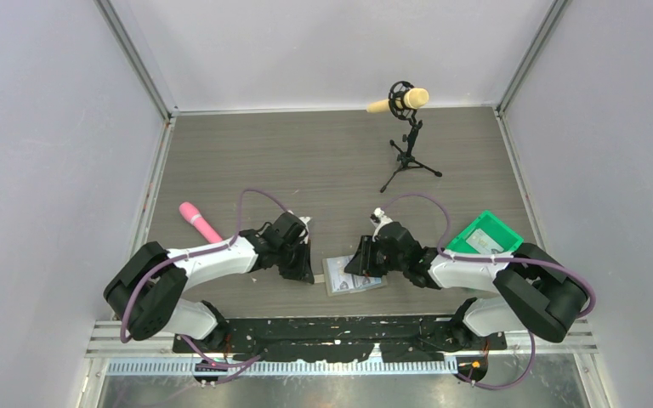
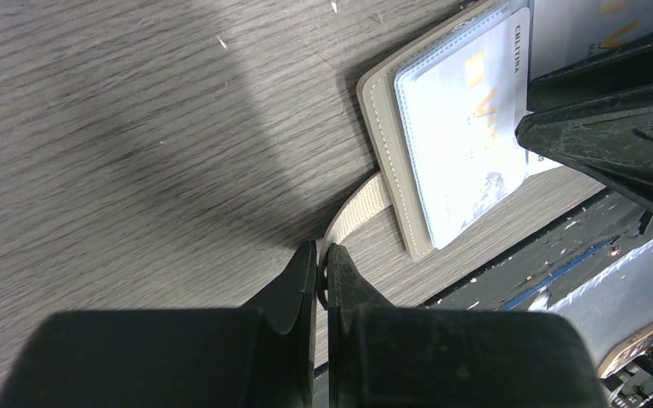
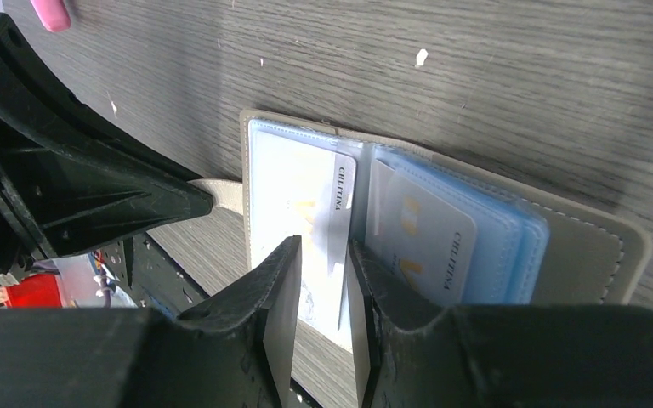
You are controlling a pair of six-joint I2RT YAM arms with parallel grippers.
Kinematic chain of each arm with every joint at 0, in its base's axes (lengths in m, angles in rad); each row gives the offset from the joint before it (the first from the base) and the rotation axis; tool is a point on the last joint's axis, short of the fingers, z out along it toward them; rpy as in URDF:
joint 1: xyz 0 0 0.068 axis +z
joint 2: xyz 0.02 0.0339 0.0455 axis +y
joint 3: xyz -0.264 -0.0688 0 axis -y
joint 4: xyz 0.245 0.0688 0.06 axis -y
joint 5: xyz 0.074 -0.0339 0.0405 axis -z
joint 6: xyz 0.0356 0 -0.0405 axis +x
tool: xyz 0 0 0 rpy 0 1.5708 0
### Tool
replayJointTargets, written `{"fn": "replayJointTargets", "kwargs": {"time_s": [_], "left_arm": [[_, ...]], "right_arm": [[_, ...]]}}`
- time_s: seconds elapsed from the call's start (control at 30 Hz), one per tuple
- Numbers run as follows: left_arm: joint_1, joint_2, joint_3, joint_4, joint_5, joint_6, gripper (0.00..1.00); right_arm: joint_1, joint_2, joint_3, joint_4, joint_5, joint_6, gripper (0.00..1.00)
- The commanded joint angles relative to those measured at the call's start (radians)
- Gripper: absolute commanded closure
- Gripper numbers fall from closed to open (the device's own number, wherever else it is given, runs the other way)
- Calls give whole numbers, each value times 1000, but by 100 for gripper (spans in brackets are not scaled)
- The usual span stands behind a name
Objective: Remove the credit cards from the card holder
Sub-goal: Remove the credit card from the card holder.
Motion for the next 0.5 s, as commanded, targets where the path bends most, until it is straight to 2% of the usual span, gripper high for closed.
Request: {"fn": "replayJointTargets", "kwargs": {"time_s": [0.0,0.33,0.47], "left_arm": [[3,-12,2,2,-19,18,100],[3,-21,-2,9,-17,11,100],[3,-19,2,10,-15,11,100]], "right_arm": [[2,-8,16,-93,36,42,66],[19,-45,74,-272,160,7,63],[26,-33,84,-283,168,0,63]]}}
